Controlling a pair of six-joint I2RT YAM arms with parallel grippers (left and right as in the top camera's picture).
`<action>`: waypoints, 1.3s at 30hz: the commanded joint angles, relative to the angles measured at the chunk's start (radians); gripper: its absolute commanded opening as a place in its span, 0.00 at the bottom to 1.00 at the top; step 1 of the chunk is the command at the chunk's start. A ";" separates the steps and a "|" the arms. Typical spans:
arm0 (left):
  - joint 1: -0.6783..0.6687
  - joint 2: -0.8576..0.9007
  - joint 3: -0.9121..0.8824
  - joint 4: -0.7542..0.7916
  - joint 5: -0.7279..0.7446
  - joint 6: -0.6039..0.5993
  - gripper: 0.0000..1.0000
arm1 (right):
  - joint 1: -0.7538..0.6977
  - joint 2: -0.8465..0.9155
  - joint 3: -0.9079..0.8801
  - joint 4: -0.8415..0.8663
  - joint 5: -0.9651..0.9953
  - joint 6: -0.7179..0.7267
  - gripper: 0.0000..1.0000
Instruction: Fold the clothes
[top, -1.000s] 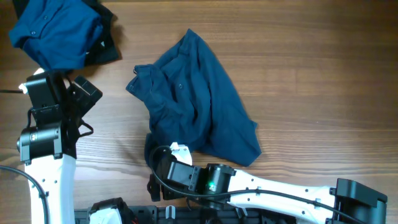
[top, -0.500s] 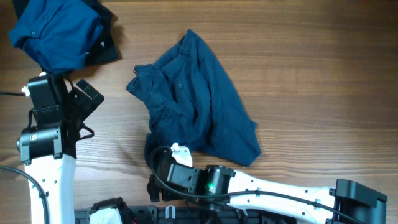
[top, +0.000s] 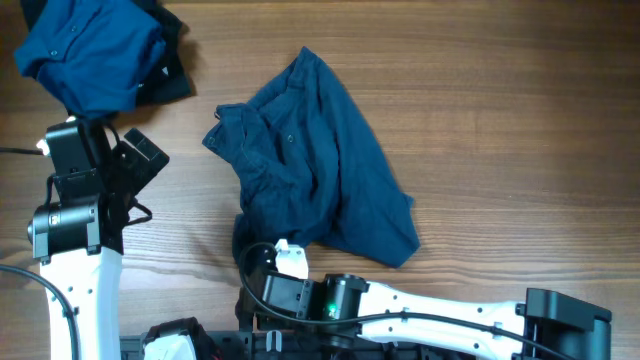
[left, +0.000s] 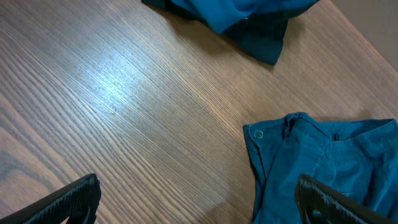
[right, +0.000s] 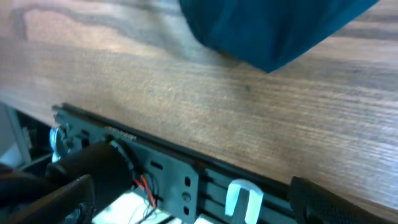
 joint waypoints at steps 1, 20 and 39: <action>0.005 0.004 0.013 -0.005 0.013 -0.006 1.00 | 0.021 0.028 -0.006 -0.009 0.100 0.037 0.99; 0.005 0.004 0.013 -0.005 0.013 -0.006 1.00 | -0.066 0.160 -0.006 0.126 0.180 0.037 0.81; 0.005 0.004 0.013 -0.005 0.013 -0.006 1.00 | -0.095 0.237 -0.006 0.193 0.226 0.075 0.40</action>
